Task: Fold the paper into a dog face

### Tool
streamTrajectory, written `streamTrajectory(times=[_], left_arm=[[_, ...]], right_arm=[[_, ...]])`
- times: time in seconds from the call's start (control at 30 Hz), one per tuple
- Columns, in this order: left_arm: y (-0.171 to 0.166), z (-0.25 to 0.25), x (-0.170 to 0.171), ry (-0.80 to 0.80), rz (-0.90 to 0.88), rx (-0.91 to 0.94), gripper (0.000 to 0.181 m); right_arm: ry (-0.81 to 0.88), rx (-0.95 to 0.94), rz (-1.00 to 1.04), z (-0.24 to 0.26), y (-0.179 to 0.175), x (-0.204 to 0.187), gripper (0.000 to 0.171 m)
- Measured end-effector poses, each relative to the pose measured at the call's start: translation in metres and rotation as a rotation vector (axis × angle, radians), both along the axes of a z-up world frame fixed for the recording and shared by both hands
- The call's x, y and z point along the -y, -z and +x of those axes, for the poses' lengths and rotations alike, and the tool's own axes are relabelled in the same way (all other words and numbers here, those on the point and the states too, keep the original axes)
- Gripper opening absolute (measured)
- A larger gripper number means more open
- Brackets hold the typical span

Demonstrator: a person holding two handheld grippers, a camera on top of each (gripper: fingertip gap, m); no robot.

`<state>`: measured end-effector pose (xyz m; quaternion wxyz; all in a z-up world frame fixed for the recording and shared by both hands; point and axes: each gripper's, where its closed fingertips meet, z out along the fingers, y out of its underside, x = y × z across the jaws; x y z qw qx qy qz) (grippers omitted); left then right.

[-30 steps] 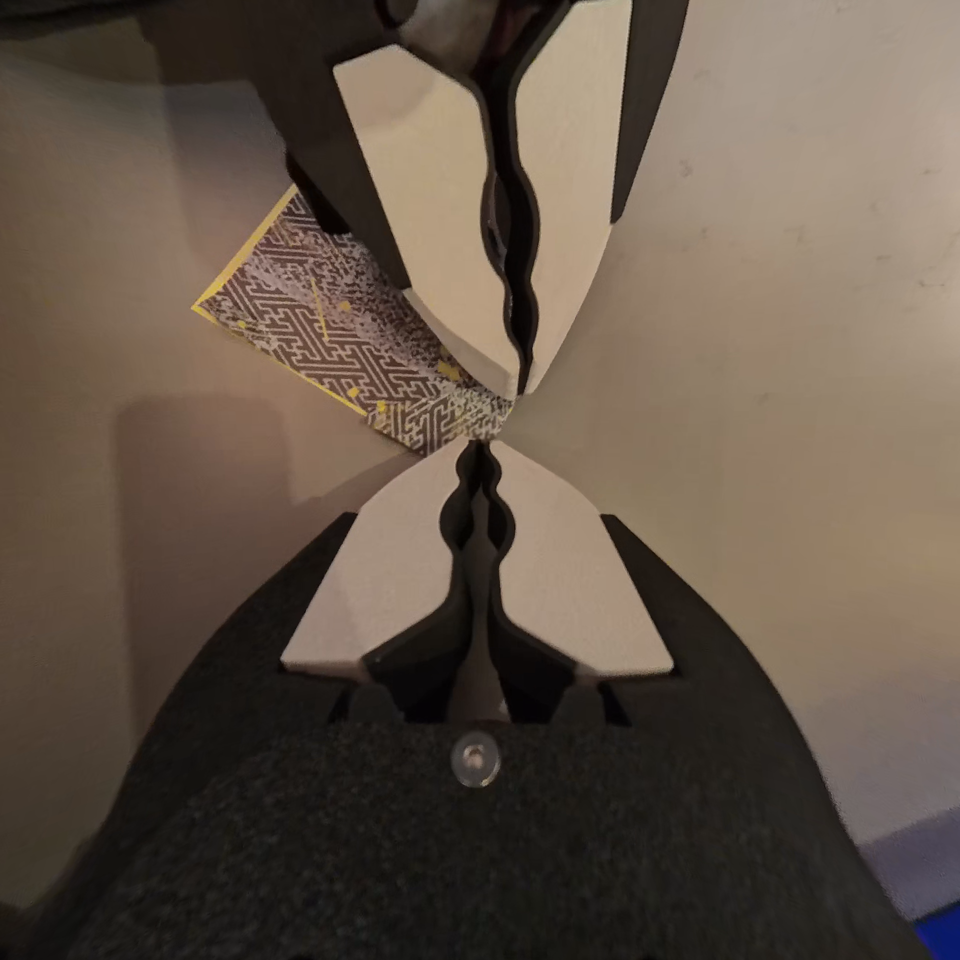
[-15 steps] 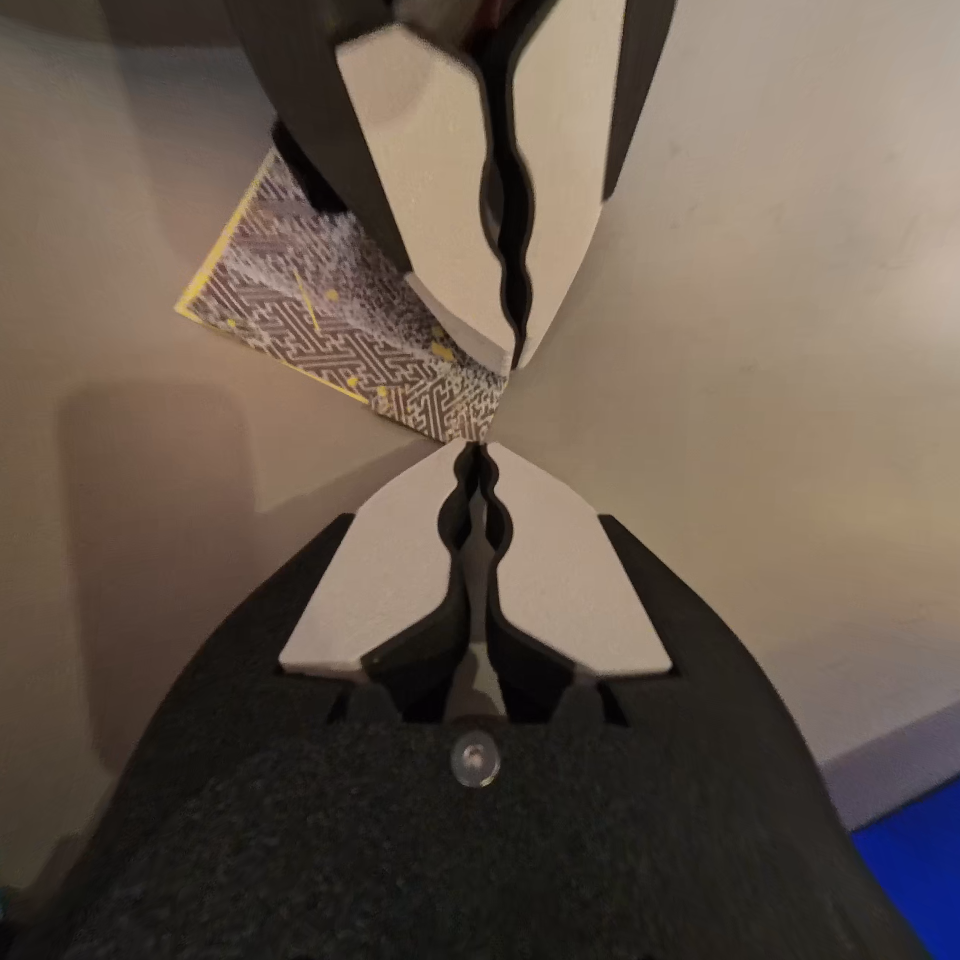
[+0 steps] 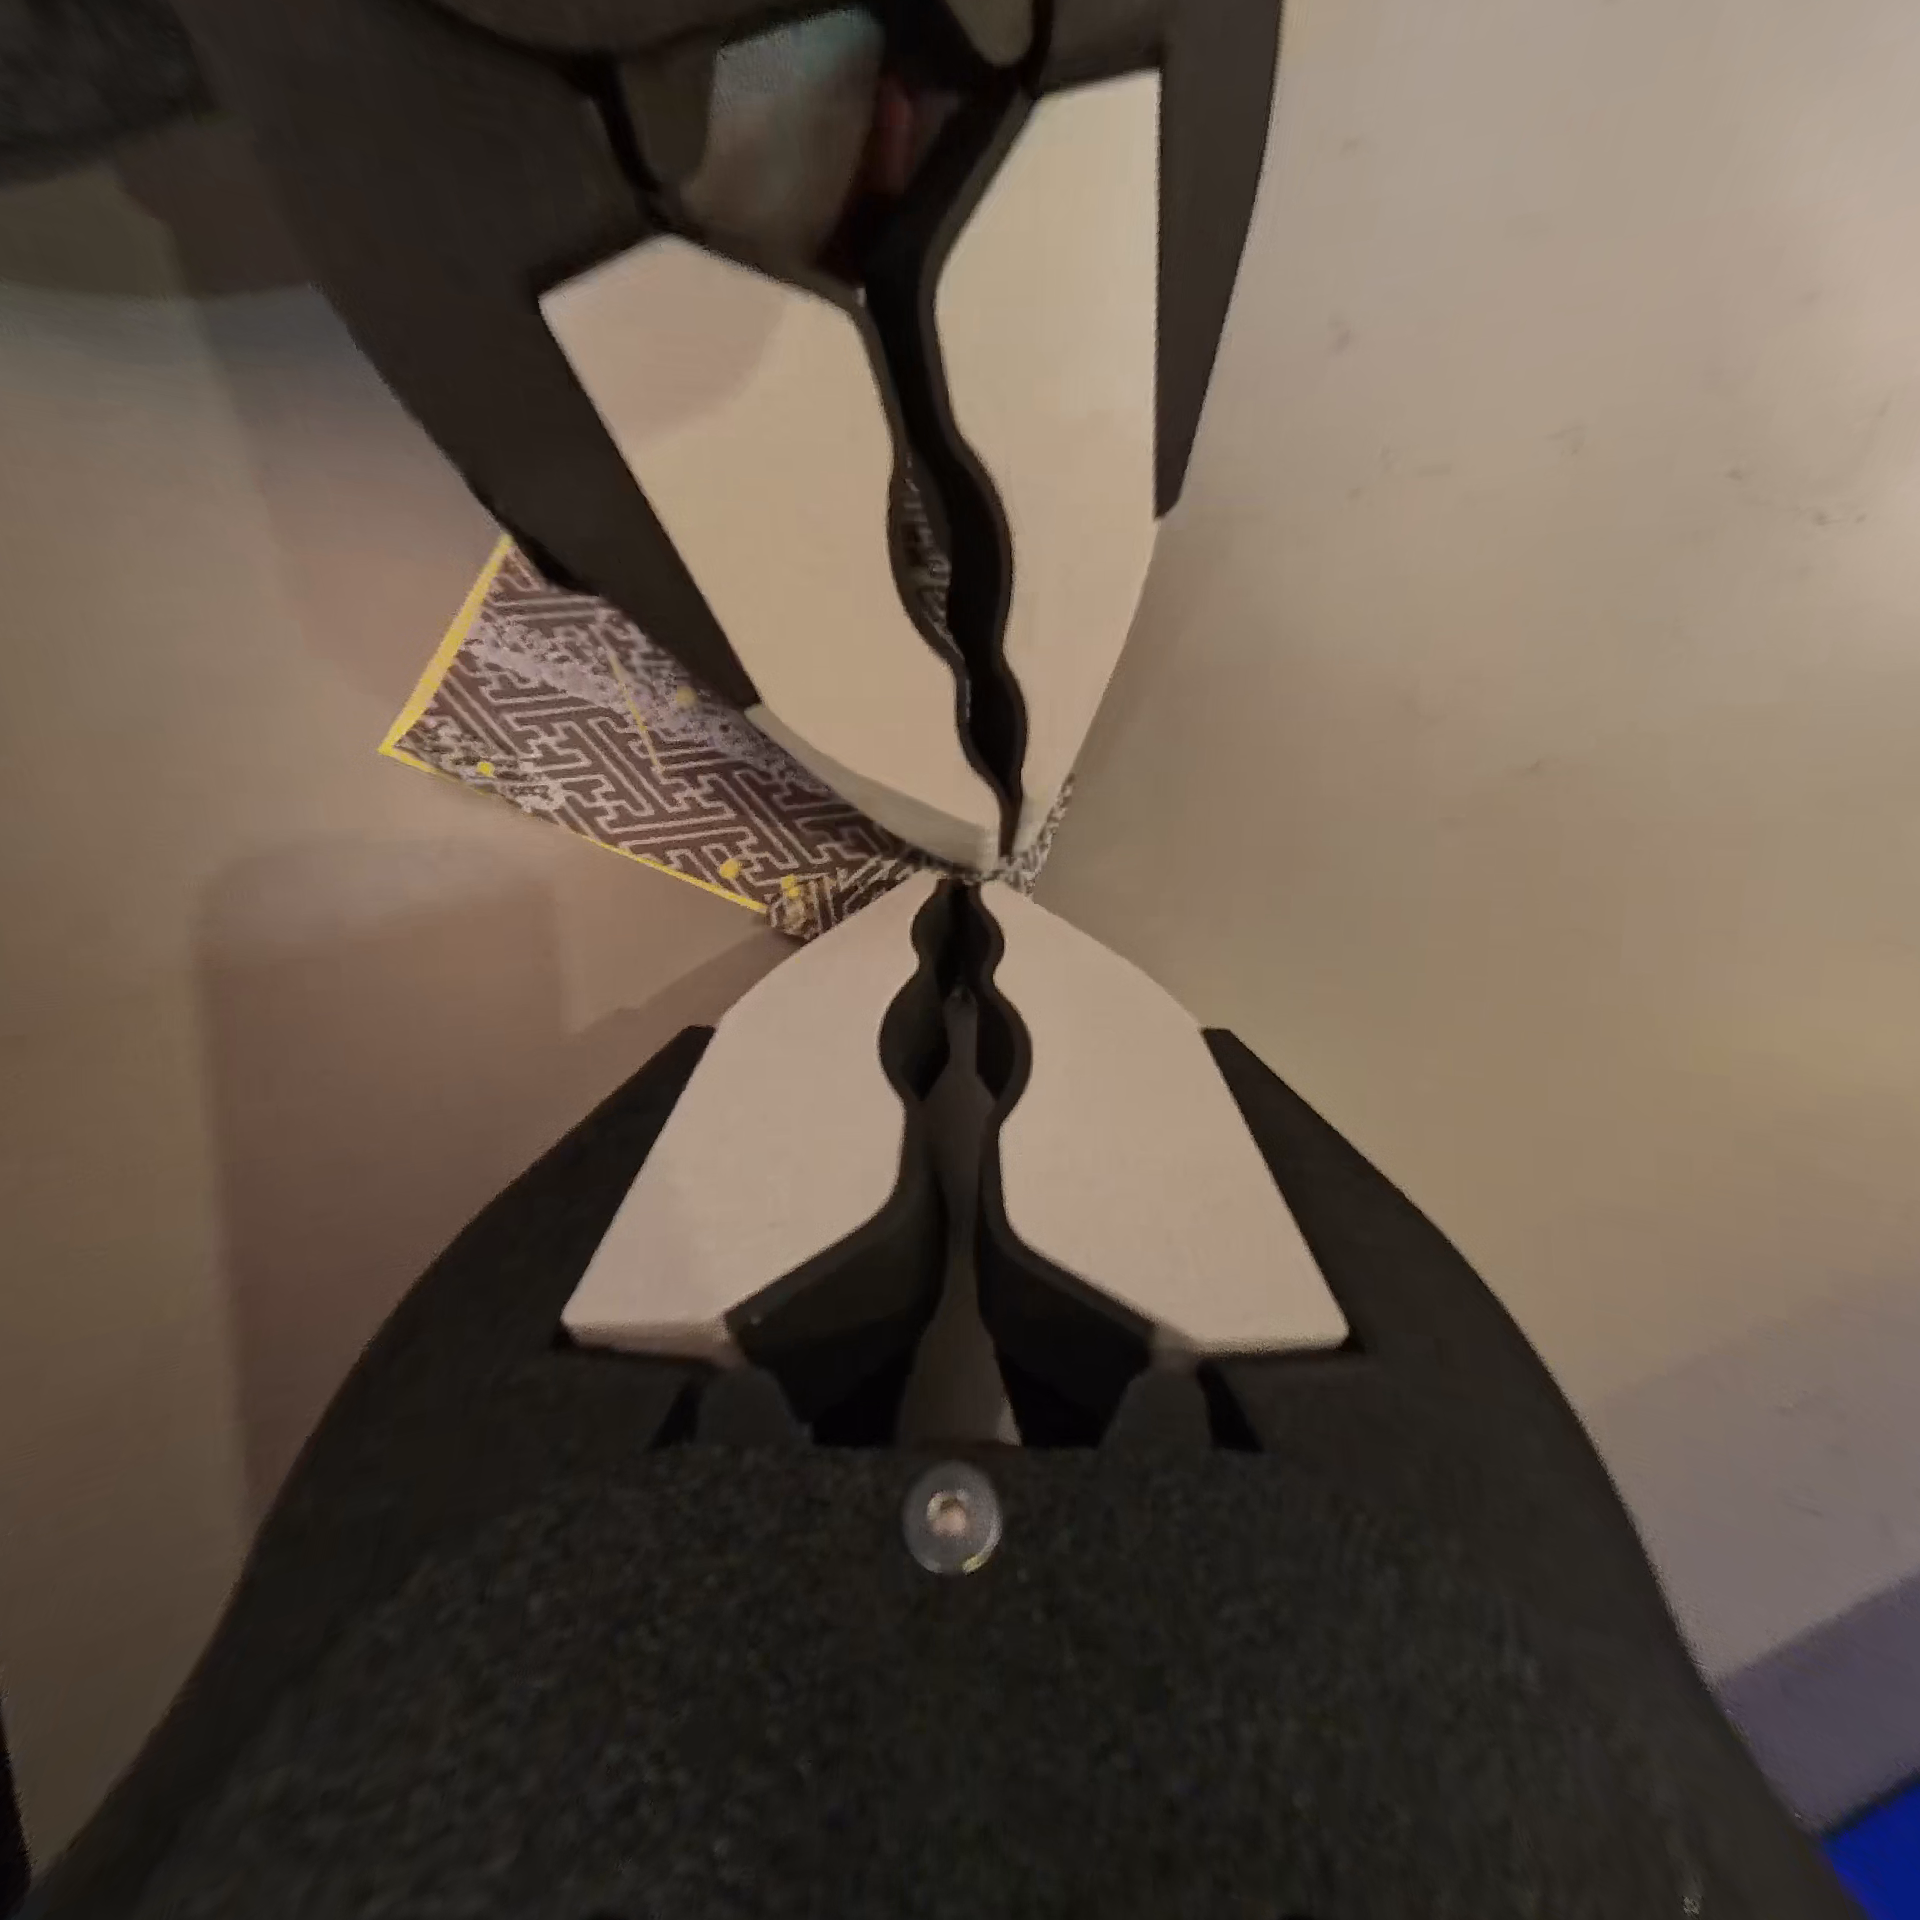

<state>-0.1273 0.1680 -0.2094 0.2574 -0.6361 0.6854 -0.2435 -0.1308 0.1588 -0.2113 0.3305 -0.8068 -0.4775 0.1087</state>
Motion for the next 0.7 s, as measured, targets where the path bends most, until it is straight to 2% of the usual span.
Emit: streamTrajectory(times=[0.2, 0.33, 0.5, 0.57, 0.7], left_arm=[[0.002, -0.006, -0.011, -0.023, 0.039, -0.001, 0.000], [0.000, -0.038, -0.041, -0.139, 0.086, -0.085, 0.000], [-0.031, -0.090, -0.048, -0.380, 0.005, 0.095, 0.000], [-0.033, -0.110, -0.048, -0.464, 0.038, 0.123, 0.019], [-0.027, -0.134, -0.042, -0.545, 0.036, 0.125, 0.029]], right_arm=[[0.020, -0.004, 0.007, 0.000, 0.000, 0.000, 0.001], [0.025, -0.014, 0.005, 0.000, 0.000, 0.000, 0.001], [0.018, -0.013, 0.007, 0.000, -0.001, 0.000, 0.000], [0.011, -0.003, 0.018, -0.001, -0.001, 0.000, 0.000], [0.004, 0.003, 0.042, 0.000, -0.004, -0.002, 0.000]])
